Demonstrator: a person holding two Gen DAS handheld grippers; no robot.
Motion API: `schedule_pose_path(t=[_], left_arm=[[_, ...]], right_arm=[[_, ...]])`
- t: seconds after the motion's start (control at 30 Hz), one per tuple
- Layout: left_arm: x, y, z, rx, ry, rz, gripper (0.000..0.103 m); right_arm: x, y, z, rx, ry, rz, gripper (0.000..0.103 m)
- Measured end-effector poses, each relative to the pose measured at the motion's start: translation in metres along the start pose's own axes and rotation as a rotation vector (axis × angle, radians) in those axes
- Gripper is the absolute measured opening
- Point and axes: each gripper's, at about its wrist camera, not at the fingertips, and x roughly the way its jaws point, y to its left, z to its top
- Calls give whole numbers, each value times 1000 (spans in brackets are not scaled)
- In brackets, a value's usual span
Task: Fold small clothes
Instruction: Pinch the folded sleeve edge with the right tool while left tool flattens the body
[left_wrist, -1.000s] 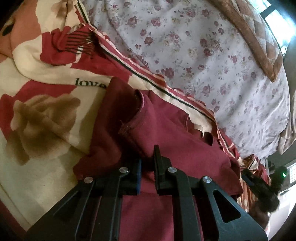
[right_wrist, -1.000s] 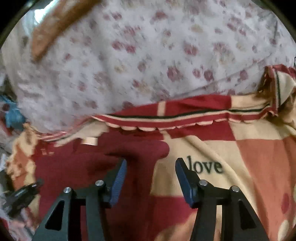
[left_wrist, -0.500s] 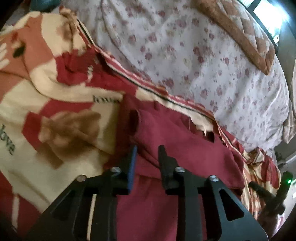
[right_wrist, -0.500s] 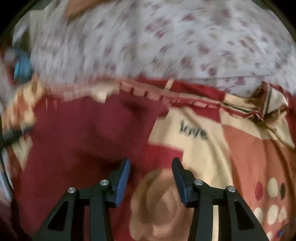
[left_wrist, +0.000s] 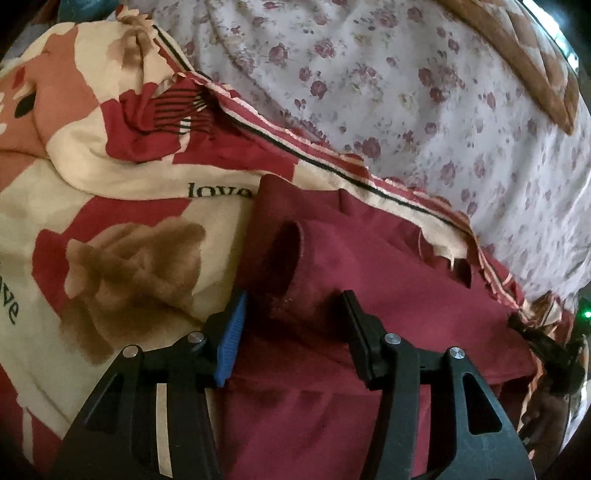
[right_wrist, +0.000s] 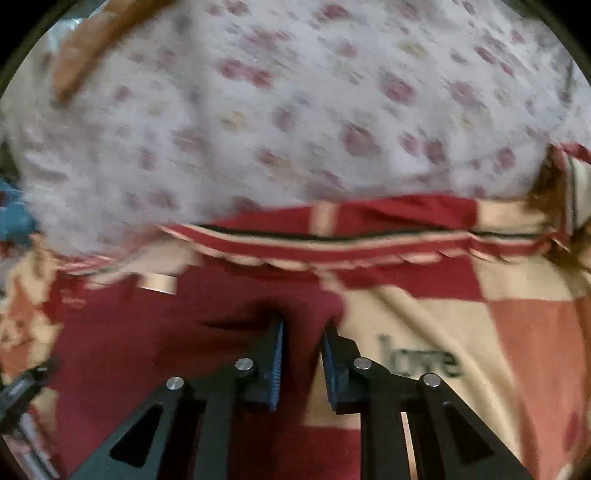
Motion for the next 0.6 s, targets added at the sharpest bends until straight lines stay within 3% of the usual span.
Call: schedule_pose_path(t=[0.17, 0.23, 0.3, 0.33, 0.4, 0.47, 0.6], left_arm=[[-2, 1, 0, 5, 2, 2, 51], [-4, 1, -1, -1, 4, -1, 51], [-6, 2, -2, -1, 2, 4, 51], [-7, 1, -4, 2, 0, 9, 51], [-10, 1, -7, 15, -5, 21, 51], [-14, 0, -11, 30, -4, 28, 51], [-31, -1, -18, 78, -13, 46, 51]], right_arm=[[-19, -8, -8, 32, -11, -2, 18], [-42, -3, -16, 18, -12, 25, 25], [-54, 7, -27, -40, -1, 51, 47], [-60, 15, -36, -89, 6, 65, 49], [-61, 28, -56, -206, 36, 28, 49], [-49, 27, -74, -296, 80, -111, 49], [-67, 12, -80, -188, 69, -31, 50]])
